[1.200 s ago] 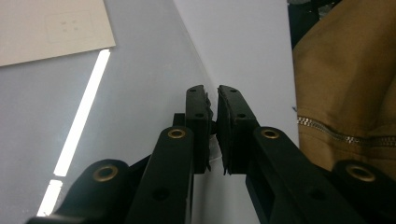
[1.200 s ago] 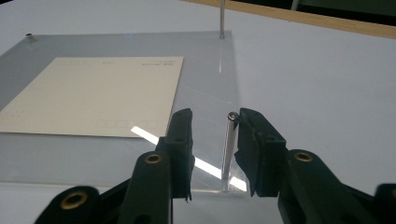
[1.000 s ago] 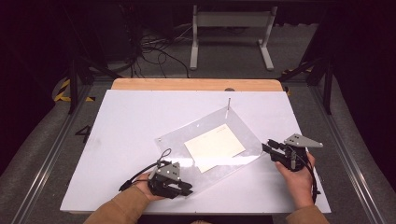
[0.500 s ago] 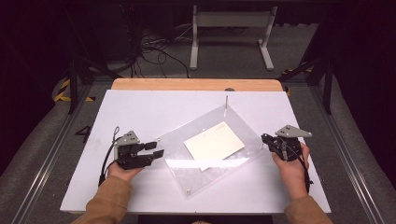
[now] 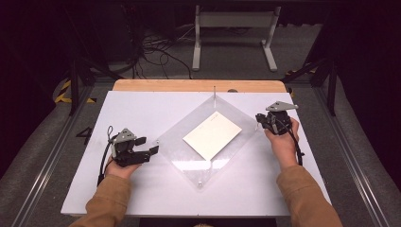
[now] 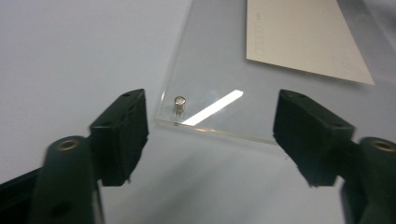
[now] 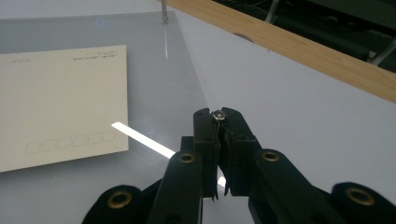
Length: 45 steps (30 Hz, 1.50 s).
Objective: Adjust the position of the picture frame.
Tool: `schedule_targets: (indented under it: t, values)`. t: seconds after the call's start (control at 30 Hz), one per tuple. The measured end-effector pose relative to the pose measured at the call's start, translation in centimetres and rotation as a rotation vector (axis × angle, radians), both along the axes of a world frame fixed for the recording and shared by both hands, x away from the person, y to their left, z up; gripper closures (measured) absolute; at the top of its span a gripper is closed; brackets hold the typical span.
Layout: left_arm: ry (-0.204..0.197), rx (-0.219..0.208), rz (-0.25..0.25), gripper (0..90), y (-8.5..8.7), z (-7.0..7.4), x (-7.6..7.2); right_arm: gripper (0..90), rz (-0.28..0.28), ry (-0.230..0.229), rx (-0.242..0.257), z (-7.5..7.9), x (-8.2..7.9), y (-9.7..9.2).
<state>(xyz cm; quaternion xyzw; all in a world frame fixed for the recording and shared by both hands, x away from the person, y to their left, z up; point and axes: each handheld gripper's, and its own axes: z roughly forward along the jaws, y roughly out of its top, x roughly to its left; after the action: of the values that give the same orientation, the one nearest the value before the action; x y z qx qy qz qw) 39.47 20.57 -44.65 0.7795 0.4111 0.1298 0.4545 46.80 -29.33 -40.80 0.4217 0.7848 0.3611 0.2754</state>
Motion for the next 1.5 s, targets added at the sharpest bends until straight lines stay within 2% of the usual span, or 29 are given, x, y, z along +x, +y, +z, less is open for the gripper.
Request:
schedule_targets:
  t: [0.03,0.07,0.1,0.17,0.2,0.27,0.33,0.37,0.43,0.47,0.5,0.53,0.6,0.67,0.73,0.87,1.03,1.3,1.4,1.5]
  values:
    - [0.002,-0.012,0.004,18.8,0.0,0.0,0.1,84.8,-0.006,0.004,0.011,-0.4,0.3,0.0]
    - [0.001,-0.015,0.008,15.4,0.1,0.0,0.2,84.6,-0.028,0.015,0.036,-1.3,0.8,0.0]
    - [0.005,-0.021,0.013,15.4,0.1,0.0,0.2,84.6,-0.028,0.015,0.036,-1.3,0.8,0.0]
    - [0.004,-0.009,0.014,14.3,0.2,0.0,0.4,84.1,-0.046,0.005,0.084,-2.0,0.9,-0.3]
    - [0.007,-0.002,0.014,14.3,0.2,-0.1,0.5,80.3,-0.058,0.013,0.109,-2.0,0.7,-0.4]
    - [0.013,0.007,0.017,14.4,0.1,-0.2,0.7,76.8,-0.064,0.012,0.105,-1.9,0.5,-0.4]
    - [0.036,0.009,0.006,14.7,-0.1,-0.2,1.0,72.3,-0.071,-0.005,0.091,-1.5,-0.2,-0.4]
    - [0.068,0.036,-0.003,14.3,-0.3,-0.1,1.3,71.4,-0.071,-0.013,0.09,-1.3,-0.7,-0.5]
    - [0.074,0.07,-0.003,12.9,-0.7,0.1,1.7,71.1,-0.071,-0.049,0.09,-1.1,-1.8,-0.9]
    - [0.069,0.07,-0.009,13.1,-0.8,0.3,1.9,71.3,-0.075,-0.064,0.101,-1.0,-2.5,-1.2]
    - [0.079,0.074,-0.009,13.4,-1.0,0.4,2.1,71.4,-0.073,-0.068,0.116,-1.1,-3.1,-1.5]
    - [0.068,0.1,-0.006,13.7,-1.1,0.6,2.4,71.6,-0.071,-0.07,0.128,-1.2,-3.8,-1.8]
    - [0.066,0.103,0.006,17.3,-1.2,0.6,2.9,72.2,-0.06,-0.07,0.154,-1.5,-5.3,-2.5]
    - [0.083,0.114,0.01,22.7,-1.3,0.5,3.4,72.2,-0.05,-0.073,0.174,-1.8,-6.5,-2.9]
    - [0.091,0.119,0.011,33.3,-1.4,0.4,3.7,72.4,-0.038,-0.084,0.185,-2.1,-8.0,-3.2]
    - [0.103,0.119,-0.011,51.1,-1.9,-0.1,4.2,72.4,-0.016,-0.082,0.196,-1.9,-9.6,-3.6]
    - [0.103,0.127,-0.057,63.9,-2.1,-0.5,4.6,71.8,0.011,-0.088,0.198,-1.7,-10.9,-3.5]
    - [0.099,0.16,-0.048,68.5,-1.9,-1.1,4.9,71.3,0.024,-0.082,0.215,-1.9,-11.3,-3.3]
    - [0.076,0.184,-0.05,69.2,-2.1,-1.0,4.9,70.6,0.028,-0.083,0.219,-1.9,-11.6,-3.2]
    - [0.073,0.198,-0.05,71.9,-2.2,-0.9,4.8,70.4,0.033,-0.08,0.22,-2.0,-12.1,-3.1]
